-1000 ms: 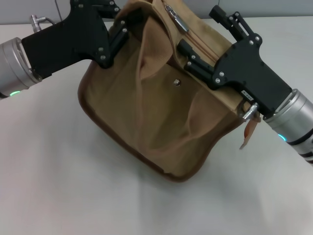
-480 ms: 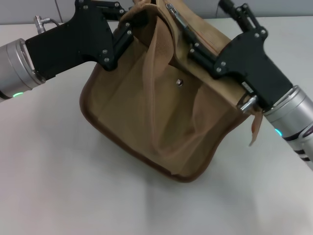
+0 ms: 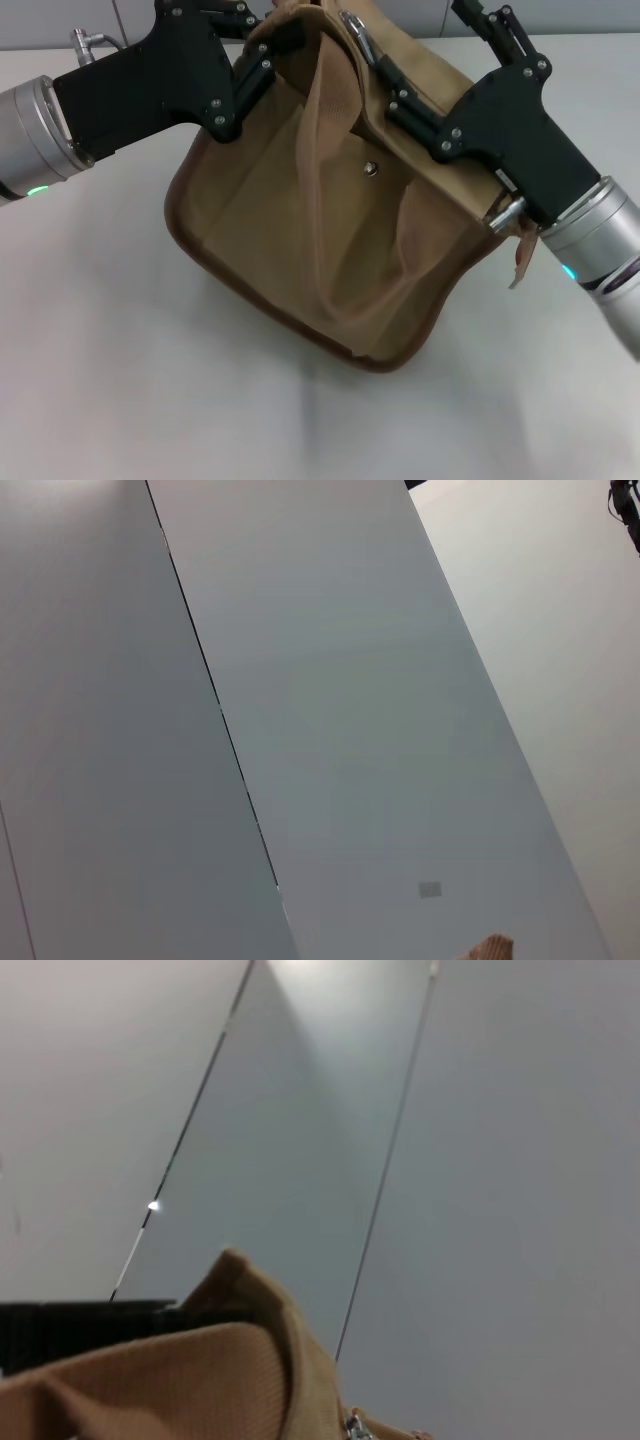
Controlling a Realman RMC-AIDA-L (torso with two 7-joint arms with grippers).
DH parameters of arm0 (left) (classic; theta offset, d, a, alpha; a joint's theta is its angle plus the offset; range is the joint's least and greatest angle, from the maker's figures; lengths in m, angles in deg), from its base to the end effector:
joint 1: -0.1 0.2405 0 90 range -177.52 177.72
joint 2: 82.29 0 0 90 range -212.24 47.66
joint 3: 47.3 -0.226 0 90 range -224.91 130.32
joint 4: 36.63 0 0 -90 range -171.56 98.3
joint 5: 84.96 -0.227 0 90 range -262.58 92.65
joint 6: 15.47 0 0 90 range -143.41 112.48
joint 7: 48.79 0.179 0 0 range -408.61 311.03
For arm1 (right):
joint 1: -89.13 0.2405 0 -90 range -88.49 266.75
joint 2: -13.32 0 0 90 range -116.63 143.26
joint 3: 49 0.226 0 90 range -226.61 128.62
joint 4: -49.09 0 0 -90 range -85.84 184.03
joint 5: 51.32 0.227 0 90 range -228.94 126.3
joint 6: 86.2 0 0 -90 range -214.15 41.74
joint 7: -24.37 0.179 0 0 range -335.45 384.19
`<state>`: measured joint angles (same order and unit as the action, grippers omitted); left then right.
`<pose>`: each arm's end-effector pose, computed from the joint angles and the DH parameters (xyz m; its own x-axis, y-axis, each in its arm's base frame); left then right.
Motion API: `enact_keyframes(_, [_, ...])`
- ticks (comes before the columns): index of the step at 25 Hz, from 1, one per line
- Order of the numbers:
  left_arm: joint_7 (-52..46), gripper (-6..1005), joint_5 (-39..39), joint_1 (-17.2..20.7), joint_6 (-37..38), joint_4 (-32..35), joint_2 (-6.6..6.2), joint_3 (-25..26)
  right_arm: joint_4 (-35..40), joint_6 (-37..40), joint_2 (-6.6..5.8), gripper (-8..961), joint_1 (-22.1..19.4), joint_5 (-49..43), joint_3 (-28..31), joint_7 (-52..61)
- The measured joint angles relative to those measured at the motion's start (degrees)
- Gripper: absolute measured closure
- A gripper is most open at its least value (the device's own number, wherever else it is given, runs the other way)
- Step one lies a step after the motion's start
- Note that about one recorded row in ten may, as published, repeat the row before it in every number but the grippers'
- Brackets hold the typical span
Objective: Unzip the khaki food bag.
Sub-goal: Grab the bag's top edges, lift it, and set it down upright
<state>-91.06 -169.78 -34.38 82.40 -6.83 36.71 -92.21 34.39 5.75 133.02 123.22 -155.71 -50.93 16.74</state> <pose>-0.1499 0.3528 0.0115 0.6093 -0.3783 0.6969 0.0187 -0.8718 -0.4896 0.1700 0.3201 -0.0628 0.6207 0.4938 -0.6090 -0.3211 -0.5485 -0.7720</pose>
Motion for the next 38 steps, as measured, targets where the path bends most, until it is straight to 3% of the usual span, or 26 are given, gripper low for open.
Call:
enact_keyframes(23, [-0.5, 931, 0.0, -0.3, 0.1, 0.1, 0.0, -0.6, -0.8, -1.6, -0.17, 115, 0.2, -6.0, -0.5, -3.0])
enact_keyframes(29, [-0.6, 928, 0.2, -0.7, 0.2, 0.1, 0.0, -0.6, -5.2, -3.9, 0.08, 115, -0.1, -6.0, 6.0, -10.0])
enact_keyframes(38, [-0.5, 924, 0.2, -0.3, 0.3, 0.0, 0.01, -0.6, -6.8, -4.4, 0.1, 114, -0.8, -6.0, 8.4, -11.2])
